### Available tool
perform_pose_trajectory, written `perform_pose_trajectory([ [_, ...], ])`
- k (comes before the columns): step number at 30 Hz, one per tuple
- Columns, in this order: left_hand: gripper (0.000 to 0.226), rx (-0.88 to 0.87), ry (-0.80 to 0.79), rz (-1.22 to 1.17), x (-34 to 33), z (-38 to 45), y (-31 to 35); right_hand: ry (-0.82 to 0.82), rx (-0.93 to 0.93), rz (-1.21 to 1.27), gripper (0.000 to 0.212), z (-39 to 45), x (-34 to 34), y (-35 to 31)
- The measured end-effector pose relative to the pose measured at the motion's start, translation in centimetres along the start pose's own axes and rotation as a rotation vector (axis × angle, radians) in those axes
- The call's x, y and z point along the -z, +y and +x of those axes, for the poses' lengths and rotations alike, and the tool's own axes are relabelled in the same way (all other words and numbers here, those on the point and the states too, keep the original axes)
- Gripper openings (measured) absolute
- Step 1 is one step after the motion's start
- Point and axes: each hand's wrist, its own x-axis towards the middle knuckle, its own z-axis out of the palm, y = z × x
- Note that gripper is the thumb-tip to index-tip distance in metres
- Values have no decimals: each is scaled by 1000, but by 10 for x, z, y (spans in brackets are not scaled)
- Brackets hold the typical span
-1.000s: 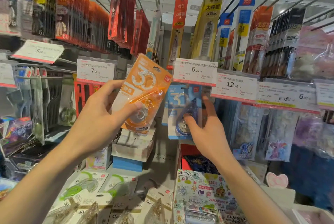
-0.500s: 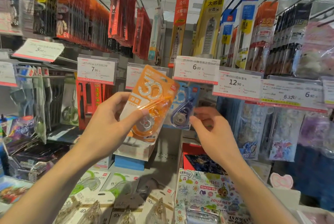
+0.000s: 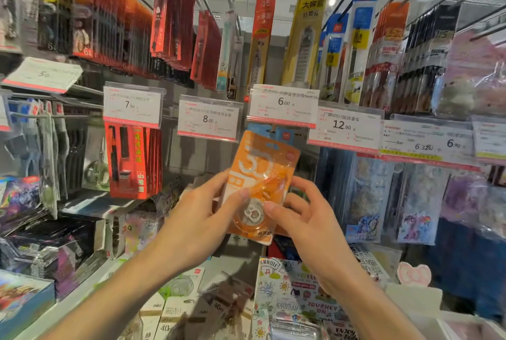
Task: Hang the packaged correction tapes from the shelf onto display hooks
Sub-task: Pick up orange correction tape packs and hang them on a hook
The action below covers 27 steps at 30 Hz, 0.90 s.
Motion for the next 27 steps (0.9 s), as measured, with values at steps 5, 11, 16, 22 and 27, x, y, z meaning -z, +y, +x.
perform_pose_trajectory([
  [5,21,4,125,9,20,17,12,37,87,-44,42,-6,25,2],
  [11,20,-85,122,-42,40,52,50,39,164,-130,42,-11,33,2],
  [16,20,-159,145,7,46,68,68,51,236,-191,45,-10,28,-4],
  [22,24,-231,144,33,56,70,72,96,290,-186,51,-3,21,-14],
  [27,22,-235,138,37,57,69,70,142,320,-199,59,1,16,-20],
])
